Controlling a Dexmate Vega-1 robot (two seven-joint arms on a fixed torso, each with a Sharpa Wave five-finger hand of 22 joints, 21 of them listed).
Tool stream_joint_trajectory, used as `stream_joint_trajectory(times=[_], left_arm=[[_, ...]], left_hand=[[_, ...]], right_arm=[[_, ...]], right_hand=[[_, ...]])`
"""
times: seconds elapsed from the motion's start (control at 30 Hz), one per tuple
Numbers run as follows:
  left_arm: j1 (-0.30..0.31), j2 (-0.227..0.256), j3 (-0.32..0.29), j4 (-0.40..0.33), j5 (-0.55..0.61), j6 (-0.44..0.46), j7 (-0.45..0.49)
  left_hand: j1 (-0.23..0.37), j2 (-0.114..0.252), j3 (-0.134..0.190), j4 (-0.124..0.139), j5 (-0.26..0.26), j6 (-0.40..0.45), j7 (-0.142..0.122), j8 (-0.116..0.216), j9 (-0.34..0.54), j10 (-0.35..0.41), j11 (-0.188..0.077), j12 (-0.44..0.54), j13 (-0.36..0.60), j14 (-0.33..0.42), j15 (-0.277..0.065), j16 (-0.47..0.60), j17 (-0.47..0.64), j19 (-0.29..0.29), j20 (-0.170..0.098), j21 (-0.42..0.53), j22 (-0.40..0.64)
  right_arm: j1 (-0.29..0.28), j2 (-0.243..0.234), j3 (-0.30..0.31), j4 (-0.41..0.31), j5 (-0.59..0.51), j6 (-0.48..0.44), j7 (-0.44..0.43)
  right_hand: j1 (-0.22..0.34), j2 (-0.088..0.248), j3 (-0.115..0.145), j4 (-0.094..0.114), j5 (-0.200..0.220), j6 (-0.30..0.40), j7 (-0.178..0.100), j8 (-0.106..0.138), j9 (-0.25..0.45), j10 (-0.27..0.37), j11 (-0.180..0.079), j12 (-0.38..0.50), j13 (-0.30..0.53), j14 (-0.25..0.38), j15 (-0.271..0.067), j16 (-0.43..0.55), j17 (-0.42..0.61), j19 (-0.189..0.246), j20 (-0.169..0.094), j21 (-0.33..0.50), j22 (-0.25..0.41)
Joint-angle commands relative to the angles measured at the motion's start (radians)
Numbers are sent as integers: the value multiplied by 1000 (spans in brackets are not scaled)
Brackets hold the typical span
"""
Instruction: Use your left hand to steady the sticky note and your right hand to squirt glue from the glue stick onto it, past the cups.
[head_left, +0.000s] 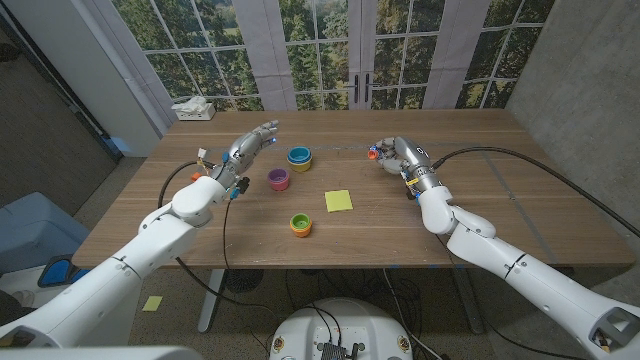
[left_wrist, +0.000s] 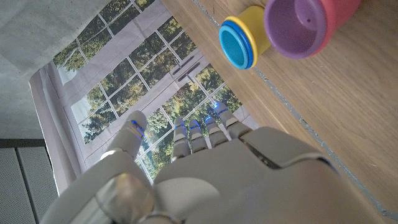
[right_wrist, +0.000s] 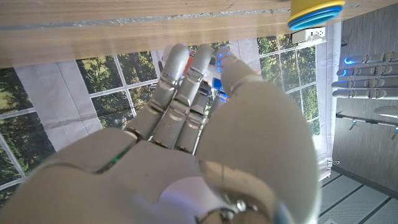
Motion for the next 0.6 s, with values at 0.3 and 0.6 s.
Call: stream_joint_trajectory(times=[0.3, 0.6], left_arm=[[53, 82, -11, -118, 126, 50, 38], [74, 78, -10, -115, 178, 10, 55]], left_hand=[[36, 27, 4, 1, -3, 62, -7, 6, 7, 42, -2, 3, 3, 53, -67, 6, 5, 39, -9, -12, 5], [29, 64, 4, 39, -1, 60, -7, -5, 8, 51, -12, -4, 4, 60, -34, 7, 16, 43, 41, -25, 8]], right_arm=[[-77, -17, 44, -100, 60, -44, 3], [-107, -14, 56, -137, 76, -65, -8]], right_hand=[[30, 21, -7, -10, 7, 40, 58, -2, 6, 7, 21, -4, -6, -15, -74, 9, 14, -6, -120, -1, 2], [34, 29, -14, -6, 8, 45, 59, -2, 9, 11, 19, -3, -12, -16, -73, 14, 20, -7, -119, 0, 3]])
